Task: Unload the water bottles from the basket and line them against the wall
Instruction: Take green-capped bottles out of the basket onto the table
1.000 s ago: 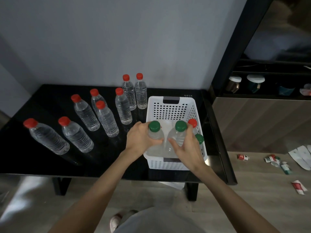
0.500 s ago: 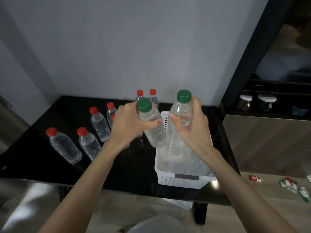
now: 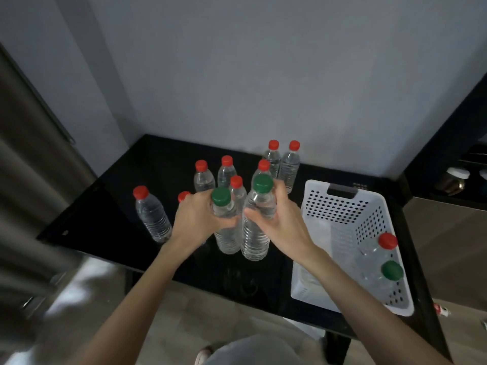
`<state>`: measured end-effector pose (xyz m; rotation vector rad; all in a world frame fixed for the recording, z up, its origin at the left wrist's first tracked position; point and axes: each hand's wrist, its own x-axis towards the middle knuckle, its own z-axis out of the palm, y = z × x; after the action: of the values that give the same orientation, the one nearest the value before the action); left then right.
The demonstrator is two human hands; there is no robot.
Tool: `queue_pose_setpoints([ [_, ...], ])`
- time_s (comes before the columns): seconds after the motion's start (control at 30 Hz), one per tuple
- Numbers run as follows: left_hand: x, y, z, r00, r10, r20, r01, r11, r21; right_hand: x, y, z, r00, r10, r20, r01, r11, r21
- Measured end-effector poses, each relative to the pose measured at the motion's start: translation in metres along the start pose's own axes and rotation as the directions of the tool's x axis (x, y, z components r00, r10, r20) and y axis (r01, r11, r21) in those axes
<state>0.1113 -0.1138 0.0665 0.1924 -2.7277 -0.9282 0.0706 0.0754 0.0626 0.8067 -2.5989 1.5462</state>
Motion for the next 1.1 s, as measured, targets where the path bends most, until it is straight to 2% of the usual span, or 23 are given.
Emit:
queue_pose_setpoints([
  [0.3, -0.008, -0.066, 0.022, 0.983, -0.129, 0.130, 0.132, 0.991, -0.021, 0.007, 0.044, 0.066, 0.977, 0.182, 0.109, -0.180, 0.983, -0.029],
  [0.5, -0.003, -0.087, 0.034, 0.973, -0.155, 0.173, 0.160, 0.987, -0.016, 0.016, 0.052, 0.088, 0.964, 0.230, 0.132, -0.224, 0.973, -0.061],
  [0.67, 0.000, -0.095, 0.041, 0.979, -0.137, 0.154, 0.143, 0.989, -0.030, 0.022, 0.060, 0.097, 0.954, 0.259, 0.149, -0.252, 0.965, -0.066],
  [0.93, -0.003, -0.092, 0.045, 0.970, -0.133, 0.202, 0.148, 0.987, -0.063, 0.023, 0.065, 0.096, 0.947, 0.276, 0.166, -0.267, 0.961, -0.073],
  [1.1, -0.014, -0.089, 0.043, 0.992, -0.088, 0.089, 0.100, 0.985, -0.139, 0.018, 0.063, 0.084, 0.952, 0.228, 0.205, -0.210, 0.972, -0.106],
])
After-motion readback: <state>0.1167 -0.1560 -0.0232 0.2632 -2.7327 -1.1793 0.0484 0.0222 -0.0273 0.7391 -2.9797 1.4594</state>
